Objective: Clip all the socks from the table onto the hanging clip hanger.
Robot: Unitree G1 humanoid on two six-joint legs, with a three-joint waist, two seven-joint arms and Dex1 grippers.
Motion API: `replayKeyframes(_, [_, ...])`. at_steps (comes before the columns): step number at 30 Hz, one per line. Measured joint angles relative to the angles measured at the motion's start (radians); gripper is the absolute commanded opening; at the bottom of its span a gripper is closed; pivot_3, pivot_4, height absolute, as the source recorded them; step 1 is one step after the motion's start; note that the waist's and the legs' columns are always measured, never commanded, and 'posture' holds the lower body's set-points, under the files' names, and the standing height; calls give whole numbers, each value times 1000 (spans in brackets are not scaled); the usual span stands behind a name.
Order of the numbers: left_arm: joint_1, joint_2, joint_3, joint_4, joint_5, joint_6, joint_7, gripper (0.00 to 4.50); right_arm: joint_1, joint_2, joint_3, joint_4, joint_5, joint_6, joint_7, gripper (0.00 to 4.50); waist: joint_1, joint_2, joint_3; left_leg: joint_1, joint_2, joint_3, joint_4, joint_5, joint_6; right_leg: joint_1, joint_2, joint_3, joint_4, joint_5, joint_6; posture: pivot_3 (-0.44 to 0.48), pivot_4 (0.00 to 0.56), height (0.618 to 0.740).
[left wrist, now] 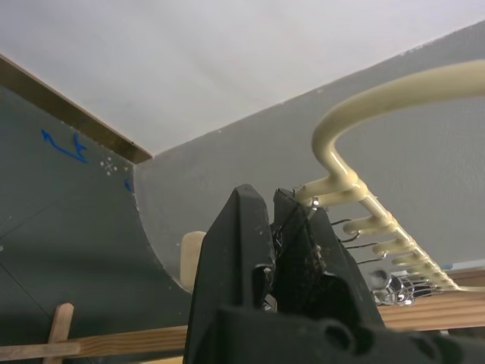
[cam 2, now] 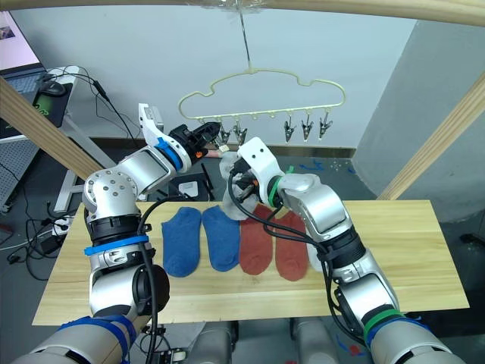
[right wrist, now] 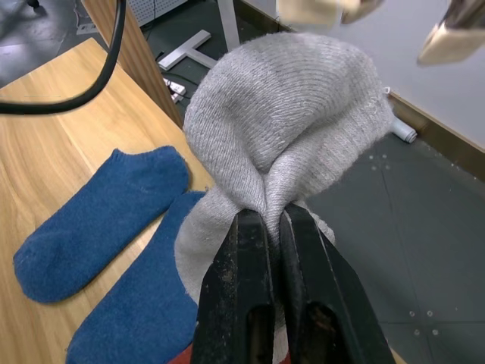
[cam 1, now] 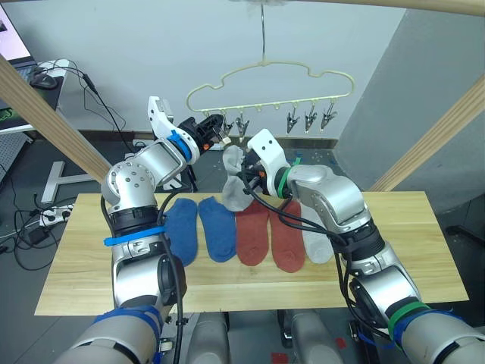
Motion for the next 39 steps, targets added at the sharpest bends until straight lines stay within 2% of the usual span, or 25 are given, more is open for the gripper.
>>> replayKeyframes(22, [31,-7,-15,-33,-13,-3,-5,76,-113,32,5,151,-4,-75,36,70,2,0,0,0,0,0,0,0,0,0,0,0,0,0,0,77,239,740])
replayKeyframes(23, [32,-6,-15,-32,-15,-5,-5,786,-113,32,4,153,-6,-75,38,0,2,0,0,0,0,0,0,0,0,0,0,0,0,0,0,77,239,740])
replayKeyframes(28, [51,-2,-11,-23,-14,-5,-3,2296,-114,30,3,153,-7,-75,42,0,3,0,0,-1,0,0,0,0,0,-1,0,0,0,0,0,76,238,740])
replayKeyframes(30, [56,-2,-8,-23,-17,-5,-4,2296,-114,31,1,152,-7,-74,42,0,6,0,0,-2,0,0,0,0,0,-2,0,0,0,0,0,75,239,740])
replayKeyframes(33, [55,3,3,-23,-31,-5,-15,2322,-113,31,0,145,-7,-69,42,731,8,0,0,-2,0,0,0,0,0,-2,-1,-1,0,0,0,80,238,740])
replayKeyframes(39, [61,69,-19,-48,-31,18,-52,2322,-67,30,0,99,-6,-44,40,2877,8,0,0,-2,0,0,-1,0,0,-2,-1,-1,0,0,0,94,239,740])
